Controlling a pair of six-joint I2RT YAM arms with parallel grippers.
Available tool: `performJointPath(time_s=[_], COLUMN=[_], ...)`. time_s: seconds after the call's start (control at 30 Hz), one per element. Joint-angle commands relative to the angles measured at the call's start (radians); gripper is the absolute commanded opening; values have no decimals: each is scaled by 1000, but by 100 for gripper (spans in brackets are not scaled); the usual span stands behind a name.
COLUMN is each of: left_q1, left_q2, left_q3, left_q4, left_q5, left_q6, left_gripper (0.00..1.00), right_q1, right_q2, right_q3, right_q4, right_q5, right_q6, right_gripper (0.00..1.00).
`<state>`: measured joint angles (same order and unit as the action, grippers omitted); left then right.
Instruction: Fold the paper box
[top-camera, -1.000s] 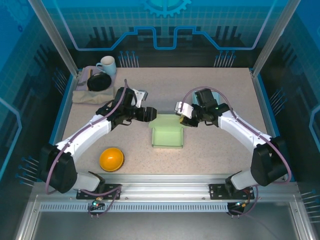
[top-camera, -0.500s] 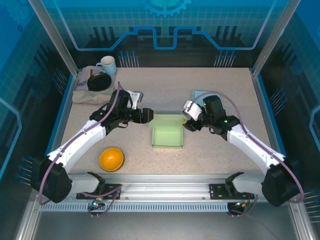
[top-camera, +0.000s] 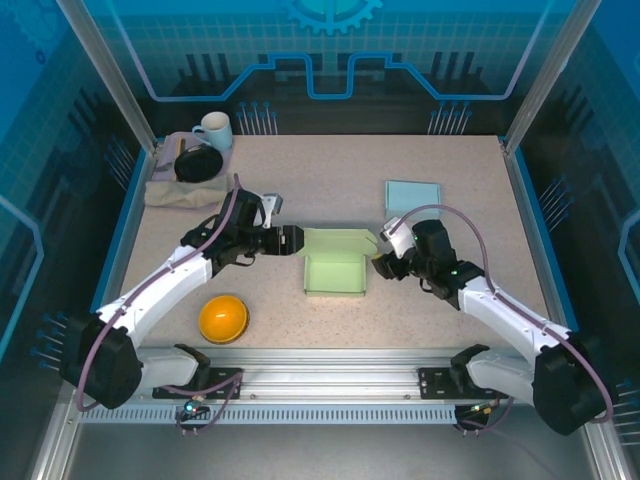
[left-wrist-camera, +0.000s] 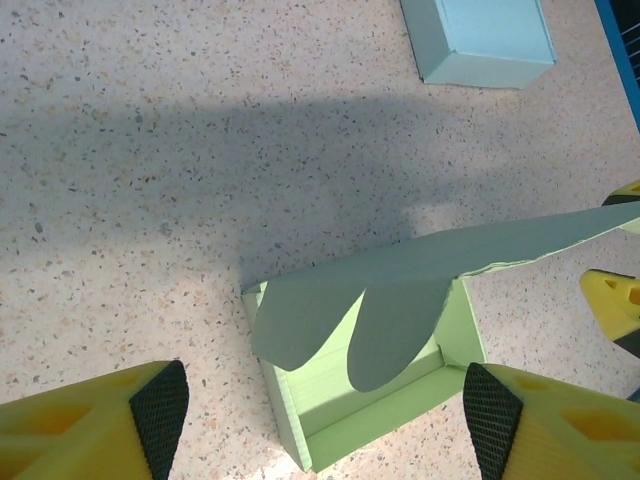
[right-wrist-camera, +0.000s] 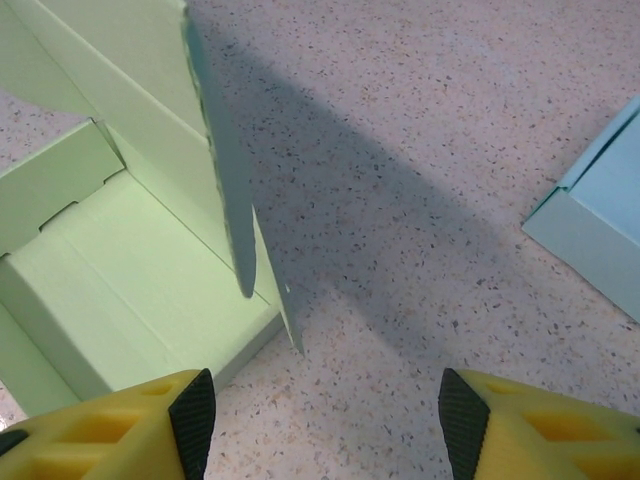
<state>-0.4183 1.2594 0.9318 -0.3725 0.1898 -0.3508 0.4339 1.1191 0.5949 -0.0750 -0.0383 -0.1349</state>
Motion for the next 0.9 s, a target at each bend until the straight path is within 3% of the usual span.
performJointPath(time_s=[0.0, 0.43, 0.53, 0.67, 0.87], left_q1=[-5, -5, -5, -6, -7], left_q2=[-28, -20, -15, -5, 25], left_q3=[-22, -29, -34, -48, -49], left_q4=[-7, 5, 13, 40, 110], left_q5=[25, 45, 52, 67, 93], left_q6=[-32, -51, -53, -69, -114], left_gripper=[76, 76, 76, 76, 78], right_q1=[13, 47, 59, 65, 82], right_q2=[27, 147, 160, 167, 163], right_q3=[4, 87, 94, 97, 88], right_q4=[86, 83, 88, 94, 102], right_q5=[-42, -51, -41, -48, -76], right_q6=[-17, -34, -33, -44, -123], right_gripper=[62, 52, 40, 13, 1])
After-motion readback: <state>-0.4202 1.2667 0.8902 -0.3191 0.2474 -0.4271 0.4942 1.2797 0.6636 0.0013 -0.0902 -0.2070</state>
